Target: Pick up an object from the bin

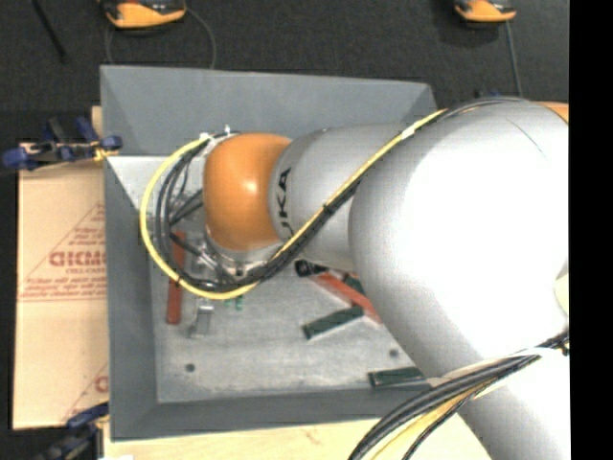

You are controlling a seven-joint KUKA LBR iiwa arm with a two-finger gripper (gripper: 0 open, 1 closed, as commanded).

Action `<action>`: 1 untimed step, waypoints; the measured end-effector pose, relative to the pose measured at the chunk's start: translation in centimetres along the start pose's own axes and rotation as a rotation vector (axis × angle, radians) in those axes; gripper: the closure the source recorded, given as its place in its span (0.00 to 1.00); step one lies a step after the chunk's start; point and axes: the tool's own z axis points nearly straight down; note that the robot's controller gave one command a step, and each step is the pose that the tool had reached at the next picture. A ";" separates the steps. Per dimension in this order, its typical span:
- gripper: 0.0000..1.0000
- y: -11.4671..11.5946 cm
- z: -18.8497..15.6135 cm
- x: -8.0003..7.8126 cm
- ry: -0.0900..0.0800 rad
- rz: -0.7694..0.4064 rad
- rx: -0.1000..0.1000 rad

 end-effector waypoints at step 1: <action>0.00 -2.9 -8.6 -4.3 -0.014 -0.239 -0.001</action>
Offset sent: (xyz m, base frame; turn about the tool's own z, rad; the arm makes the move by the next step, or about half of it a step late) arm 0.0358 -0.0313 0.0822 -0.2427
